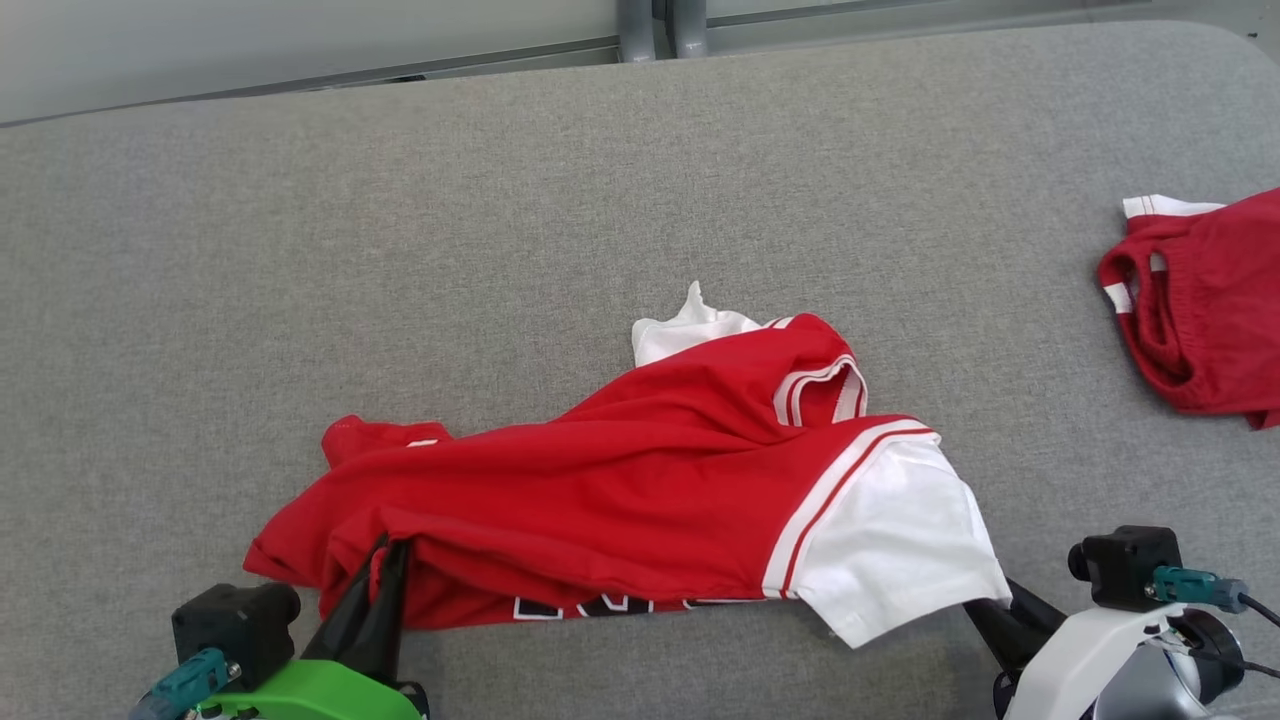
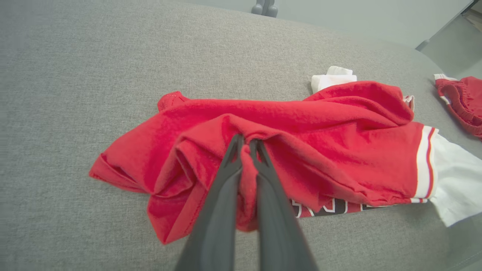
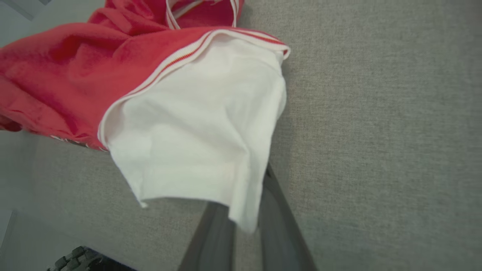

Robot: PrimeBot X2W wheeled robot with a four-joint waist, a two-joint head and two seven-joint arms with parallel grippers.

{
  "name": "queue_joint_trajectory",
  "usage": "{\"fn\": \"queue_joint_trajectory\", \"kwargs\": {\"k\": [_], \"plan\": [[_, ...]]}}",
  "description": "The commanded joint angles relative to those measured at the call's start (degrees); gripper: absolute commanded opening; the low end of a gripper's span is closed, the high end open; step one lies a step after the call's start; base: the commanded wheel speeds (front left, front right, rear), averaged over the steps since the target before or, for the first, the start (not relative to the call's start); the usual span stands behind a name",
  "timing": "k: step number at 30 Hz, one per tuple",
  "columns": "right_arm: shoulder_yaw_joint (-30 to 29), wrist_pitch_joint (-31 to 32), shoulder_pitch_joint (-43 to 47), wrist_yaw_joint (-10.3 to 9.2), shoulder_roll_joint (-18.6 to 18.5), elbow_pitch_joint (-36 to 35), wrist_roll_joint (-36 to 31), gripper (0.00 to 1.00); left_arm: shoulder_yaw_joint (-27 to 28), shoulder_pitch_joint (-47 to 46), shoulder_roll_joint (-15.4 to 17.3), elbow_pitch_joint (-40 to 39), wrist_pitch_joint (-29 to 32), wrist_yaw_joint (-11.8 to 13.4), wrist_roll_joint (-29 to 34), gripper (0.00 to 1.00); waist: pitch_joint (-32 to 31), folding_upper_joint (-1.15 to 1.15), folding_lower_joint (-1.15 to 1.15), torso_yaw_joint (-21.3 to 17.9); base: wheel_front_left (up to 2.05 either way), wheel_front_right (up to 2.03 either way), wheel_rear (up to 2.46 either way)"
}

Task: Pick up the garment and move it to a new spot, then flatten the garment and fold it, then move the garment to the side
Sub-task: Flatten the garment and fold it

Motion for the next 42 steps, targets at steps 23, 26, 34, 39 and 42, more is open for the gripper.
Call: {"fn": "queue_joint_trajectory", "kwargs": {"k": [23,26,34,39,42], "plan": [[-18.6,6.16,-7.55,0.02,0.76,-28.13,29.87,0.0,8.05,-8.0,8.39,-11.86,1.89,-1.36,1.07,0.0,3.96,0.69,0.0,1.12,0.0,0.0,0.0],[-21.14,8.16,-14.82,0.02,1.04,-29.06,31.26,0.0,10.38,-14.74,11.37,-13.25,5.3,-3.72,0.18,0.0,7.78,0.69,0.0,1.98,0.0,0.0,0.0],[-19.34,14.91,-52.01,0.02,5.97,-14.69,19.48,0.0,12.06,-48.19,12.96,-0.32,15.04,-15.31,-2.06,0.0,21.16,0.69,0.0,5.61,0.0,0.0,0.0],[-21.54,11.18,-80.95,0.01,13.39,2.34,5.73,0.0,6.72,-73.95,7.08,16.23,17.08,-22.74,4.42,0.0,29.01,0.69,0.0,7.9,0.0,0.0,0.0],[-21.42,5.95,-94.1,0.01,15.03,12.27,-1.59,0.0,4.67,-85.36,2.3,26.92,15.72,-25.68,6.69,0.0,32.1,0.69,0.0,8.92,0.0,0.0,0.0]]}}
